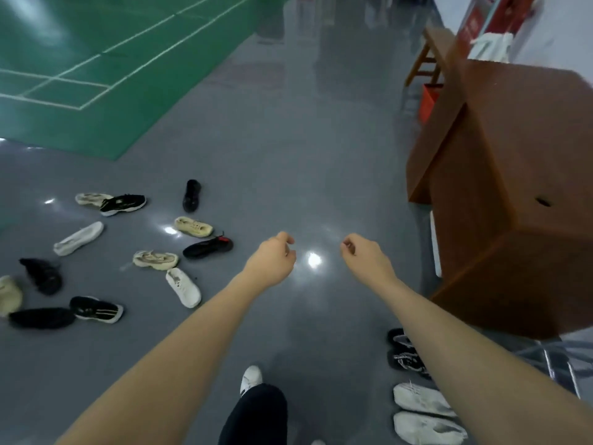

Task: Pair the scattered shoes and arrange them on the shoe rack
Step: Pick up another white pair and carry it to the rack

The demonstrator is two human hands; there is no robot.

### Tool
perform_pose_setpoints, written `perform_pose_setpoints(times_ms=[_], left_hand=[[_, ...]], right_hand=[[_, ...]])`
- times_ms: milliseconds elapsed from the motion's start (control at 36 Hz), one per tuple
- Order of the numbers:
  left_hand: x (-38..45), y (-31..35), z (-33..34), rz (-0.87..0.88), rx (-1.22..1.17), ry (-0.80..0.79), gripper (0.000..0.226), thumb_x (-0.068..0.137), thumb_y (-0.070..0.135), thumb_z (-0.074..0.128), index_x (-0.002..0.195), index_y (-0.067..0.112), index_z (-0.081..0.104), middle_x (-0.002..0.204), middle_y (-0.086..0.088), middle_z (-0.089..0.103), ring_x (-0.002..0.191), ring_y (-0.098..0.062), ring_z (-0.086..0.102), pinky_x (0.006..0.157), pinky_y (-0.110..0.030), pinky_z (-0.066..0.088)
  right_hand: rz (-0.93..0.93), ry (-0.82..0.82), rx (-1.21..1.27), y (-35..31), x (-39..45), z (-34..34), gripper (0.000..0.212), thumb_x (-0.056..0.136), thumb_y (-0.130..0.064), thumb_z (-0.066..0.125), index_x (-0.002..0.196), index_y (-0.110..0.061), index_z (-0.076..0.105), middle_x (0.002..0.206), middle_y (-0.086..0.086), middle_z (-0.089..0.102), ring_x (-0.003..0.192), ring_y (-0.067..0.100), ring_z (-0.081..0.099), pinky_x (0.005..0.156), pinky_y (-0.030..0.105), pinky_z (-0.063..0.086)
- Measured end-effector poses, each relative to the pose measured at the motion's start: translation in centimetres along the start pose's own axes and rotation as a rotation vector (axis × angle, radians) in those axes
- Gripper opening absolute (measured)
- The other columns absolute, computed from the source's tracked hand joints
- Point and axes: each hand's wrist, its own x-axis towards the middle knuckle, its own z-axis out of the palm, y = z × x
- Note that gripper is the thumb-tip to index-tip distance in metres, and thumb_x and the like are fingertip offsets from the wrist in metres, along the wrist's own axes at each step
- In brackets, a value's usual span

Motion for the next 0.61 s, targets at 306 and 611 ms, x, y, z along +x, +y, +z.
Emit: perform_pose_setpoints(times_ms=[306,611], left_hand=[[-5.7,-13.7,-8.8,-0.242,-0.113,0.17,0.037,0.095,0.019,0.044,0.131,0.012,0.042,0.117,-0.007,0.057,0.105,-0.025,0.055,0.084,-0.032,0.046],[-7.6,-28.5,-17.4,-0.375,-0.226,0.255,0.028,0.096,0.021,0.044,0.122,0.015,0.05,0.114,-0.001,0.06,0.096,-0.016,0.054,0.082,-0.027,0.044]], right_hand=[[-0.286,-0.141,-0.162,-15.2,1.1,8.8,0.018,0.093,-0.023,0.041,0.094,-0.015,0.057,0.096,0.005,0.065,0.09,0.029,0.057,0.069,0.033,0.044],[-0.347,-0.246,-0.16,-29.0,2.7,19.9,0.018,0.095,-0.021,0.039,0.096,-0.015,0.056,0.091,0.004,0.062,0.079,0.029,0.056,0.061,0.03,0.038]])
